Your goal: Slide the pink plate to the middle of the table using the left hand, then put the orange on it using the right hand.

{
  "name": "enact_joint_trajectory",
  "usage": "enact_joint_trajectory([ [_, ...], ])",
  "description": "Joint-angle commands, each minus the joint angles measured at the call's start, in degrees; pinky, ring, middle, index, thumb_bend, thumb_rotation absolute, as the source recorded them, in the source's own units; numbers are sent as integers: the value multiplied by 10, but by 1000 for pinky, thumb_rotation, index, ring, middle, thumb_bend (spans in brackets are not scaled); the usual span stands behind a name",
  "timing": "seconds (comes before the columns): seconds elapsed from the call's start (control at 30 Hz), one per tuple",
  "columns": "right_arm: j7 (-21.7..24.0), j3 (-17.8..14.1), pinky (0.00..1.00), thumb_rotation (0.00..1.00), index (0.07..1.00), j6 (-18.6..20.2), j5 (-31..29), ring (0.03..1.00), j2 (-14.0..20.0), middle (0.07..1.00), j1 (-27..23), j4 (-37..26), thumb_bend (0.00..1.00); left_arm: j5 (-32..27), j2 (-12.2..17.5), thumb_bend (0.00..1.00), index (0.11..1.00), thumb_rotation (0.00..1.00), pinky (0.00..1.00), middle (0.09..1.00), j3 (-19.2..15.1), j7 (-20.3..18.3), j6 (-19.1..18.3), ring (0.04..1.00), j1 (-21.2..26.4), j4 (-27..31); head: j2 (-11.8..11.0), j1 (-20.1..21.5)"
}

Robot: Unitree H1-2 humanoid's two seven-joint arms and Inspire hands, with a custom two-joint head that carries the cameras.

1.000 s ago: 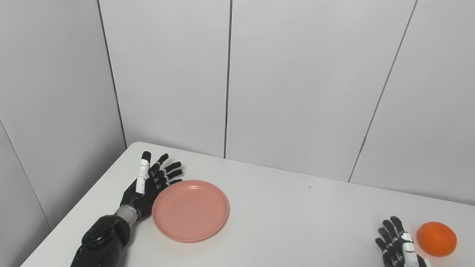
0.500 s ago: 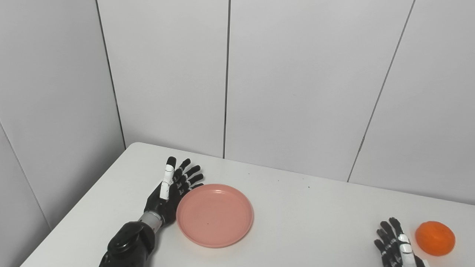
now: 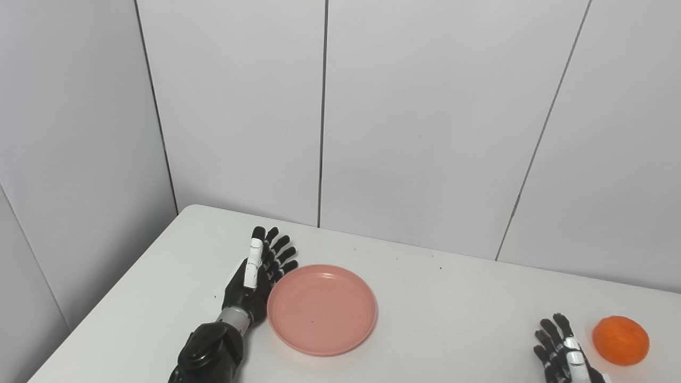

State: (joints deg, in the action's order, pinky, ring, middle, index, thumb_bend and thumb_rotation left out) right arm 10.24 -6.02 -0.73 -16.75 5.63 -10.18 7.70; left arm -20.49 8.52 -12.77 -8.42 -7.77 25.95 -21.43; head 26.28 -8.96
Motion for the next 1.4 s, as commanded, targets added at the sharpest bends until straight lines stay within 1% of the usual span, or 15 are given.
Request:
enact_joint_trajectory([
  [0.0,-5,3,1000,829,968,13,2,952,-10,944,22,8,660,7,-3,955,1000,920,922,964,5,3,7,940,16,-3,2,4],
  [0.1,-6,7,1000,828,970,17,5,954,-11,948,24,3,655,1,-6,977,1000,924,912,968,-1,11,-2,940,21,-1,9,21],
  [0.13,-10,6,1000,816,970,25,4,954,-14,947,25,-2,640,-2,-8,988,1000,924,879,972,-3,15,-8,936,23,1,10,23],
  [0.2,-18,8,1000,805,965,40,8,952,-19,944,28,-17,647,-9,-10,999,1000,917,867,976,-5,17,-24,937,25,8,14,33],
  [0.23,-24,10,1000,806,965,46,12,953,-23,944,29,-24,647,-19,-12,999,1000,917,867,977,-8,16,-37,937,25,13,20,46],
  [0.33,-35,14,1000,791,960,54,18,951,-30,938,29,-36,684,-32,-14,1000,1000,894,871,997,-13,15,-60,951,26,25,26,59],
  [0.37,-39,15,1000,788,959,54,22,951,-34,938,28,-38,688,-35,-15,1000,1000,892,869,998,-14,16,-69,951,26,31,33,77],
  [0.4,-42,16,1000,785,954,54,24,945,-36,931,28,-40,701,-37,-15,1000,1000,892,867,999,-15,17,-76,951,26,36,33,77],
  [0.43,-46,20,1000,788,953,60,30,943,-38,929,28,-48,705,-40,-17,1000,1000,893,871,998,-15,21,-85,953,25,45,40,94],
  [0.53,-59,31,1000,802,954,83,43,948,-46,931,30,-71,699,-45,-18,1000,1000,892,904,998,-19,24,-104,966,25,62,48,121],
  [0.77,-89,40,1000,802,944,101,60,932,-65,917,28,-89,732,-42,-23,1000,1000,873,871,957,-17,34,-121,945,22,86,58,155],
  [0.97,-103,43,1000,776,930,114,62,924,-80,909,27,-101,732,-48,-30,988,1000,888,895,960,-15,35,-138,937,16,111,63,177],
  [1.1,-106,43,1000,751,928,118,56,933,-87,915,25,-103,726,-48,-40,979,1000,892,902,959,-17,47,-149,931,14,126,64,193],
  [1.27,-107,57,1000,797,941,102,78,939,-89,923,22,-93,709,-66,-56,976,1000,874,944,963,-33,61,-152,926,20,124,63,221],
  [1.37,-114,61,1000,806,941,104,88,935,-96,923,18,-89,718,-72,-60,972,1000,880,958,972,-35,55,-144,932,24,116,64,237],
])
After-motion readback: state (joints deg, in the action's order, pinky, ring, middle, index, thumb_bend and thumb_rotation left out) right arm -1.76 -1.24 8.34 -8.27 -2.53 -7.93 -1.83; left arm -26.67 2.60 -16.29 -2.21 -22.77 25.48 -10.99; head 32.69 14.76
